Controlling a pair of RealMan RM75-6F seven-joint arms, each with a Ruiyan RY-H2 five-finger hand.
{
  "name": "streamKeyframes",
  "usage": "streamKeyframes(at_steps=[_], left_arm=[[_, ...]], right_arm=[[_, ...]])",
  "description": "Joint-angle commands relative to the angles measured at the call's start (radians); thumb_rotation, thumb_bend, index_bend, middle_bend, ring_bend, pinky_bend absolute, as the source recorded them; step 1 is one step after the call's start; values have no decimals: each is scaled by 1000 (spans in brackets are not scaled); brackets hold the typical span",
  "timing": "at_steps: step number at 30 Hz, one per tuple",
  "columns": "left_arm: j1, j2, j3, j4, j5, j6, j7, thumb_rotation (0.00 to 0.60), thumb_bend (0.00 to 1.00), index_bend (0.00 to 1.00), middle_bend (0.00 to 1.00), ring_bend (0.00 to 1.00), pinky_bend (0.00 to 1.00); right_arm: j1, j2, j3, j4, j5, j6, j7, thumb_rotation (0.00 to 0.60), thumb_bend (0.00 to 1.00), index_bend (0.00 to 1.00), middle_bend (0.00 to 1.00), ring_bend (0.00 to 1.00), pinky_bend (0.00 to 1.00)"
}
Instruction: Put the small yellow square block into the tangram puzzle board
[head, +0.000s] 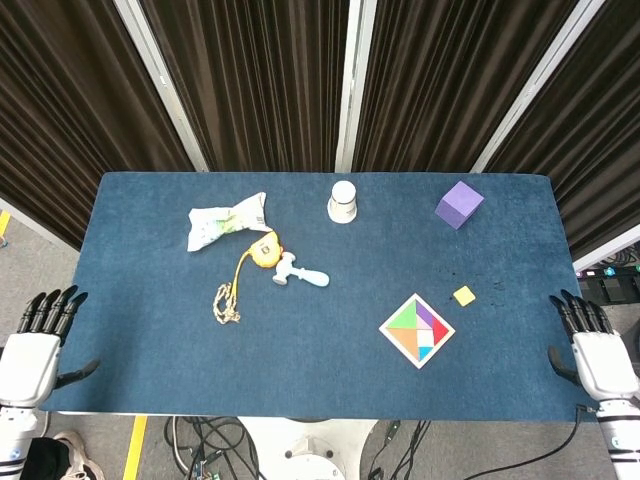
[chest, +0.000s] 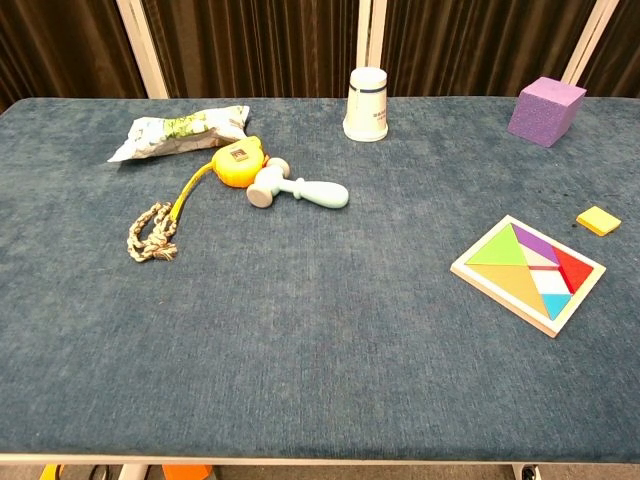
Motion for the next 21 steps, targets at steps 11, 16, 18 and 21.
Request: streamKeyframes(at_steps=[11,16,18,21], left_arm=[[-9,-10,-4,0,-11,-18,10,600,0,90,40,0,50],[-11,-16,-3,5,-15,-25,8,600,0,90,40,0,51],[-11,-15,-3,7,-18,-26,5,600,0,90,40,0,51],[-11,-14,-4,10,-20,-25,-1,600,0,90,40,0,51]], right_arm=[[237,-101,13,211,-17,-291,-94,600,367,0,0,0,0],[299,-156,4,266,-36,-350,-126,600,366,0,0,0,0],[321,-176,1,284,-36,-376,-140,600,367,0,0,0,0],[346,-199,-4,302,-34,-403,-165,600,366,0,0,0,0]])
